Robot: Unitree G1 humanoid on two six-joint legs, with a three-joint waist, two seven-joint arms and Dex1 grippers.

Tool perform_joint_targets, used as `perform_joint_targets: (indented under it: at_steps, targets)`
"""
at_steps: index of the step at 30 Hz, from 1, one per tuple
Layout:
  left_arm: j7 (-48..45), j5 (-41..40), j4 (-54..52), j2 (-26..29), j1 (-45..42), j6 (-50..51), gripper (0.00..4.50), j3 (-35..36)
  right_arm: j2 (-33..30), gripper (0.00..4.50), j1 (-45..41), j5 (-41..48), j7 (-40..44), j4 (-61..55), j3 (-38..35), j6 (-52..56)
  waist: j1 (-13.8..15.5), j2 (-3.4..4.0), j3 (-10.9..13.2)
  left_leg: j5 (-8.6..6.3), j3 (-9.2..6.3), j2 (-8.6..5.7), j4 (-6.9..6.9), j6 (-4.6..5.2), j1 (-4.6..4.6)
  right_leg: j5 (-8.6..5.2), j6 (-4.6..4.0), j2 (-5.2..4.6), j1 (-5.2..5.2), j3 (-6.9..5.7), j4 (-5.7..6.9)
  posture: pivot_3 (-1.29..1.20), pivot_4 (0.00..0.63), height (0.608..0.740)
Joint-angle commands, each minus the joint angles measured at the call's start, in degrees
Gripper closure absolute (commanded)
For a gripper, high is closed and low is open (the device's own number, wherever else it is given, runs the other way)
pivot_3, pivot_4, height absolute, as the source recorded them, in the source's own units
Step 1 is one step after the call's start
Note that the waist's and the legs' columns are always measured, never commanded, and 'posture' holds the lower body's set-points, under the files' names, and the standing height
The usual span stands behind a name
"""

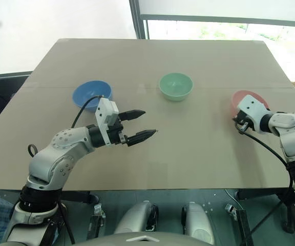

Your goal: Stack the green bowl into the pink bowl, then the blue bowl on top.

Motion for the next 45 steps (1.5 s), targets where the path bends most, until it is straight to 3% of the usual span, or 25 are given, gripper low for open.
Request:
perform_joint_targets:
  at_steps: [1,8,15,22,33,34,36,37,38,39,41,43,45]
  targets:
    - [0.7,0.1,-1.4,0.0,0.0,-1.6,0.03,1.8,0.5,4.50,-0.6,3.3,2.6,-13.7,1.7,6.0,0.0,0.00,0.0,0.00,-0.01,0.01,0.00,0.00,0.00,0.00,0.00,0.00,0.00,0.00,0.00,0.00,0.150,0.740]
    - [1.2,0.2,-1.8,0.4,1.1,-1.7,0.03,2.4,6.5,4.50,-1.8,4.2,1.0,-28.0,9.8,14.7,0.1,-0.01,0.0,-0.01,-0.06,-0.03,0.00,0.01,-0.03,0.00,0.00,-0.07,-0.01,-0.02,-0.02,0.00,0.150,0.740]
    - [1.5,0.2,-2.0,0.9,1.6,-1.8,0.03,2.6,12.7,4.50,-2.7,1.8,-2.0,-30.4,18.3,16.2,0.1,-0.02,0.0,-0.01,-0.07,-0.05,0.00,0.00,-0.04,0.00,-0.01,-0.08,-0.03,-0.03,-0.01,0.00,0.150,0.740]
    - [1.5,0.0,-2.1,1.6,1.9,-1.8,0.03,2.8,16.1,4.50,-2.6,2.3,-3.4,-31.2,20.4,17.9,0.1,-0.02,0.0,-0.01,-0.08,-0.06,-0.01,0.00,-0.03,0.00,-0.01,-0.07,-0.06,-0.04,-0.01,0.00,0.150,0.740]
    - [1.5,0.0,-1.9,1.9,1.6,-1.8,0.03,2.5,14.6,4.50,-2.8,2.0,-2.8,-31.4,21.1,18.5,0.0,-0.03,0.0,-0.01,-0.08,-0.07,-0.01,0.00,-0.02,0.00,-0.01,-0.07,-0.08,-0.04,0.00,0.00,0.150,0.740]
    - [1.5,0.0,-1.8,1.9,1.6,-1.8,0.00,2.6,14.2,3.68,-2.7,2.0,-2.6,-31.6,21.1,18.5,0.0,-0.03,0.0,-0.01,-0.08,-0.07,-0.01,0.00,-0.02,0.00,-0.01,-0.07,-0.07,-0.04,-0.01,0.00,0.150,0.740]
    - [1.5,0.0,-1.8,1.9,1.6,-1.8,0.00,2.6,13.5,2.86,-2.5,2.2,-2.4,-32.0,21.0,18.6,0.0,-0.03,0.0,-0.01,-0.08,-0.07,-0.01,0.00,-0.02,0.00,-0.01,-0.07,-0.07,-0.04,-0.01,0.00,0.150,0.740]
    - [1.5,0.0,-1.8,1.9,1.6,-1.9,0.00,2.6,13.2,2.51,-2.5,2.4,-2.3,-32.2,20.9,18.7,0.0,-0.03,0.0,-0.01,-0.08,-0.07,-0.01,0.00,-0.02,0.00,-0.01,-0.07,-0.07,-0.04,-0.01,0.00,0.150,0.740]
    - [1.5,0.0,-1.8,1.9,1.6,-1.9,0.00,2.5,13.0,2.46,-2.4,2.9,-2.2,-32.5,20.2,18.8,0.0,-0.03,0.0,-0.01,-0.08,-0.07,-0.01,0.00,-0.02,0.00,-0.01,-0.07,-0.07,-0.04,-0.01,0.00,0.150,0.740]
    - [1.5,0.0,-1.7,1.8,1.6,-2.0,0.00,2.5,13.0,1.89,-2.4,3.7,-2.2,-33.0,19.3,19.3,0.0,-0.03,0.0,-0.01,-0.08,-0.07,-0.01,0.00,-0.02,0.00,-0.01,-0.07,-0.07,-0.04,-0.01,0.00,0.150,0.740]
    - [1.4,0.0,-1.7,1.8,1.5,-2.0,0.00,2.5,12.7,1.46,-2.4,5.3,-1.8,-34.0,17.7,20.3,0.0,-0.03,0.0,-0.01,-0.08,-0.06,-0.01,0.00,-0.02,0.00,-0.01,-0.07,-0.07,-0.04,-0.01,0.00,0.150,0.740]
    - [1.4,0.0,-1.6,1.8,1.5,-2.1,0.00,2.4,12.4,0.44,-2.3,7.1,-1.3,-35.1,16.1,21.5,0.1,-0.03,0.0,-0.01,-0.08,-0.06,-0.01,0.00,-0.03,0.00,-0.01,-0.07,-0.06,-0.04,-0.01,0.00,0.150,0.740]
    - [1.3,0.0,-1.5,1.8,1.4,-2.1,0.00,2.5,12.6,0.06,-2.6,10.6,-0.9,-36.1,12.4,23.7,0.1,-0.03,0.0,-0.01,-0.09,-0.06,-0.01,0.00,-0.03,0.00,-0.01,-0.08,-0.07,-0.04,-0.01,0.00,0.150,0.740]
